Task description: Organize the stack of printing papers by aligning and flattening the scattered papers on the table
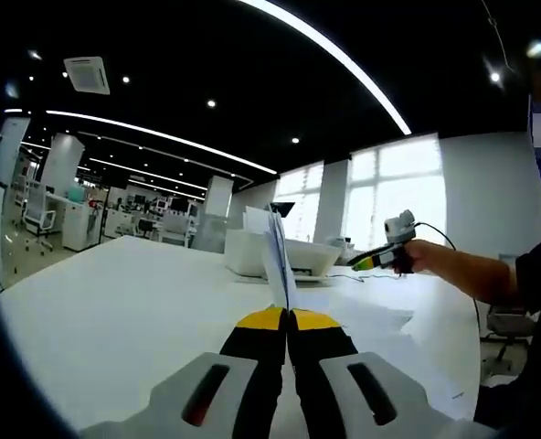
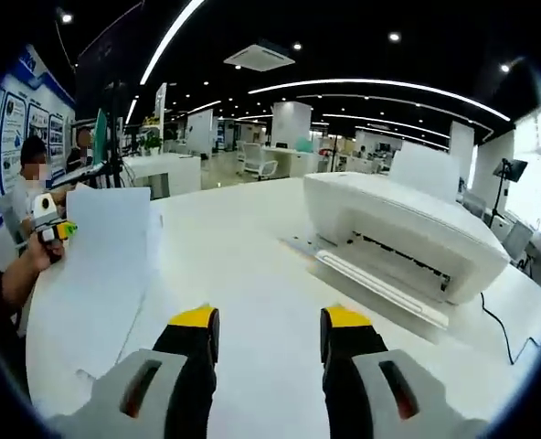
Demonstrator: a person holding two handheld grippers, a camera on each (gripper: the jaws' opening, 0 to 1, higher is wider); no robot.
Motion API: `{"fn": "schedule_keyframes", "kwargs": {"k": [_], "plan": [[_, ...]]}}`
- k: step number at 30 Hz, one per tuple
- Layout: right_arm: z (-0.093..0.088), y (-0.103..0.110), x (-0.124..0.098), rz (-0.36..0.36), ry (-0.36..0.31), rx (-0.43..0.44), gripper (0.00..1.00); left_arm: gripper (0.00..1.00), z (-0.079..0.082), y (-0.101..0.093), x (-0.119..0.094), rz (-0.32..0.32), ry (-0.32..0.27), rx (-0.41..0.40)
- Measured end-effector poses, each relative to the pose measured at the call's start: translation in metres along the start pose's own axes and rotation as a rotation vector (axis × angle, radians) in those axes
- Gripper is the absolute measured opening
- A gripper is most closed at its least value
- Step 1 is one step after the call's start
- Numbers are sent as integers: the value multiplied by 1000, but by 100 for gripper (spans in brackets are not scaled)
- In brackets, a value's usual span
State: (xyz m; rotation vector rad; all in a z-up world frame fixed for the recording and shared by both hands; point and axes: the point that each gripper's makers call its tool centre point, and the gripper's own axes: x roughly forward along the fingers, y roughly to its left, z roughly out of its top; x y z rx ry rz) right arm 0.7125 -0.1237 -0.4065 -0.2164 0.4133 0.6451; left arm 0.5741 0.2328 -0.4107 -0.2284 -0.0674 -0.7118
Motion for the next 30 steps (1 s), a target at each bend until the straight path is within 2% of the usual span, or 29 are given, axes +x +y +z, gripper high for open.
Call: {"fn": "schedule_keyframes", "kwargs": {"k": [7,13,24,30], "plan": [[-12,-24,5,-31,37,11,50,7,1,0,0,-1,-4,-1],[-20,-35,11,-41,52,15,58,7,1,0,0,-2,-5,-1],[-38,-50,33,-44,56,45,74,7,1,0,-1,-3,-6,-2],[-46,-51,41,-53,58,53,77,7,0,0,0,-5,-3,-1]]}}
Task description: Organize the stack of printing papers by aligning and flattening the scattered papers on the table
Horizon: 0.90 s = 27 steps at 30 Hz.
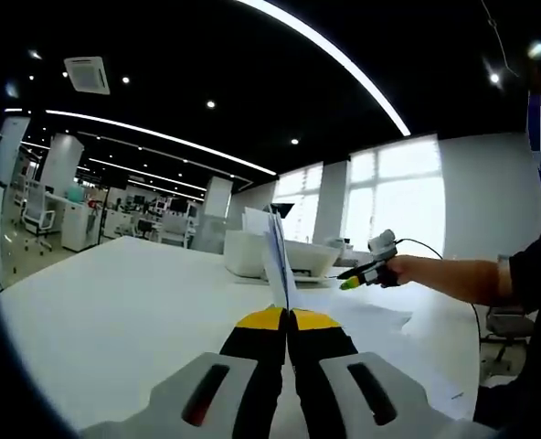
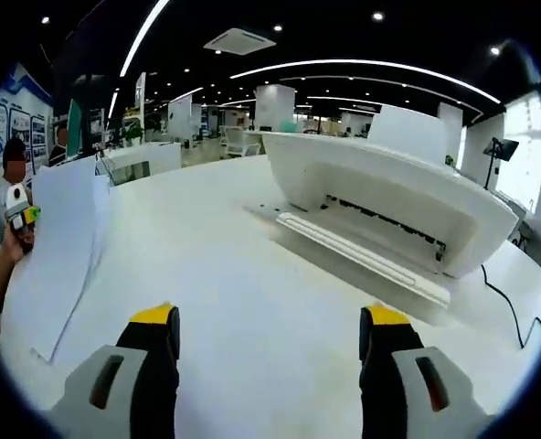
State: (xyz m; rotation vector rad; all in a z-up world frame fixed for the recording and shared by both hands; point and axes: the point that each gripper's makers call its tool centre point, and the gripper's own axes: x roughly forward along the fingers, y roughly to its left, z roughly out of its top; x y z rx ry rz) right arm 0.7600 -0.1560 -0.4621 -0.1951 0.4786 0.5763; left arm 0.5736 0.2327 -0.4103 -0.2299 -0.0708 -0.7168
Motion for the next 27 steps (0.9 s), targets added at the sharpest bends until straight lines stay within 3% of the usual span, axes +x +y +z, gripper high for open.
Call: {"fn": "schedule_keyframes", "kwargs": {"k": [15,27], "plan": [[-18,-6,24,3,8,41,78,7,0,-1,0,-2,2,1],[-27,-10,29,-11,-33,118,76,7,0,-1,0,-5,4,1]]}}
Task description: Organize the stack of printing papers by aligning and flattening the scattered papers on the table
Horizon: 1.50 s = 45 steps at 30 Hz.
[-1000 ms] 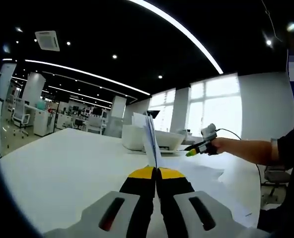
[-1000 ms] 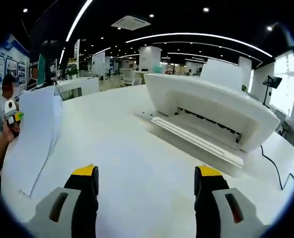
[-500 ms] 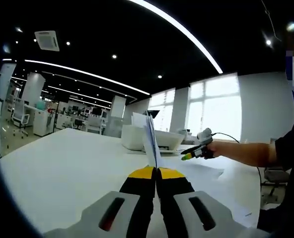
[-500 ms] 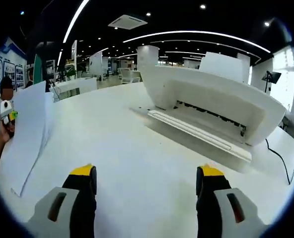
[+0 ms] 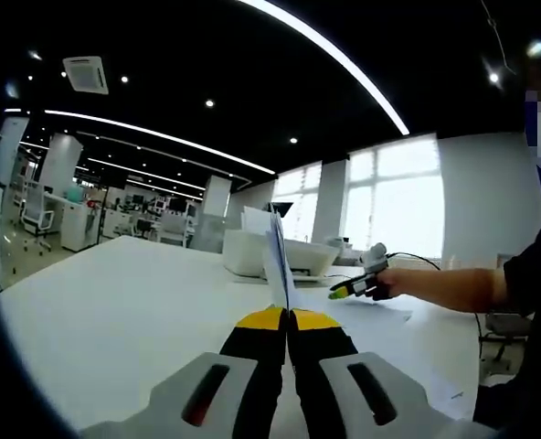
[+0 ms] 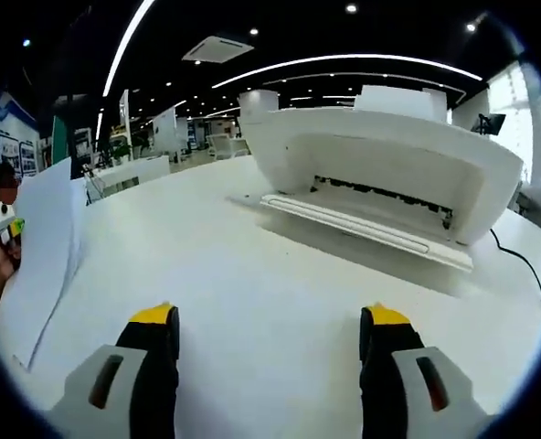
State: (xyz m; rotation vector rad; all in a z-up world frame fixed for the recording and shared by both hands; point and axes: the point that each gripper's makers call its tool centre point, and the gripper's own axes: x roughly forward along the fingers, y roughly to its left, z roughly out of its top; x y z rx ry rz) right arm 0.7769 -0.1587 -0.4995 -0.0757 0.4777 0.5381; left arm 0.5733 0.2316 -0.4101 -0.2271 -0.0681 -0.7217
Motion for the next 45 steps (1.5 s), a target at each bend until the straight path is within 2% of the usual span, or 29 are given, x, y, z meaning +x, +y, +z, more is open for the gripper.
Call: {"fn": "schedule_keyframes", "kwargs": {"k": [7,10,21,23,29,33,36,39,45], "plan": [[-1,-1,2,-13,-19,3,74,7,0,1,0,0,0,0],[-4,2,2,-20,-7,-51,68,7,0,1,0,1,-1,0],[-3,8,3,2,-24,-48,57,7,1,0,-1,2,-5,0],[-3,9,3,6,-25,-44,50,7,1,0,-1,1,-5,0],[-5,13,-4,19,-26,12,29,7,1,-1,-1,2,-6,0],[-7,10,-9,15,-20,77,24,7,0,0,-1,1,-5,0],[-6,11,-16,-3,-18,65,20,7,0,0,-1,2,-5,-1],[0,12,-25,-19,-42,37,18,7,0,0,-1,3,-4,-1],[12,12,-42,-42,-78,-19,18,7,0,1,0,5,-4,0]]}}
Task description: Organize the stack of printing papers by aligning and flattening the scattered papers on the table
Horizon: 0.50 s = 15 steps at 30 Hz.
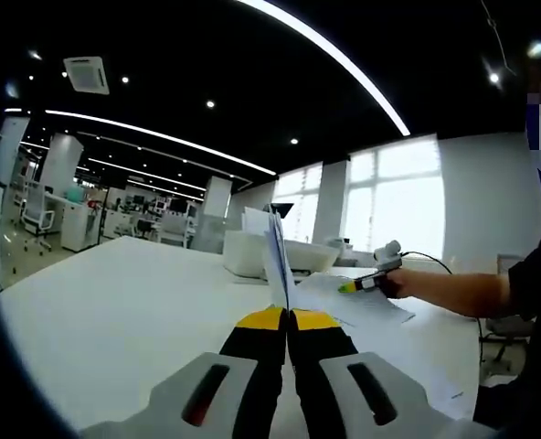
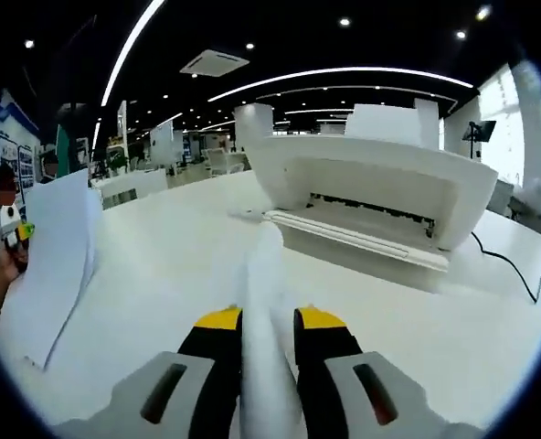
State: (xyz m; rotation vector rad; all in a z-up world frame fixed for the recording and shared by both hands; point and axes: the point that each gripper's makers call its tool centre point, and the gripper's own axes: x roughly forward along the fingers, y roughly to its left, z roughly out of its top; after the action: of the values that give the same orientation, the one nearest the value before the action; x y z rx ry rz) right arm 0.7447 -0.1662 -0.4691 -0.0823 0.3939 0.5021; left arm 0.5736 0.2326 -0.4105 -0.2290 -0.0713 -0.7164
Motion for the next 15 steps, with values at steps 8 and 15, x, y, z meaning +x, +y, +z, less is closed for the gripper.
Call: {"fn": "schedule_keyframes", "kwargs": {"k": [8,15], "plan": [[32,5,-27,-6,-82,-51,18,7,0,0,0,1,-3,-1],[68,18,-52,2,-161,-117,17,7,0,0,0,4,-2,0]]}}
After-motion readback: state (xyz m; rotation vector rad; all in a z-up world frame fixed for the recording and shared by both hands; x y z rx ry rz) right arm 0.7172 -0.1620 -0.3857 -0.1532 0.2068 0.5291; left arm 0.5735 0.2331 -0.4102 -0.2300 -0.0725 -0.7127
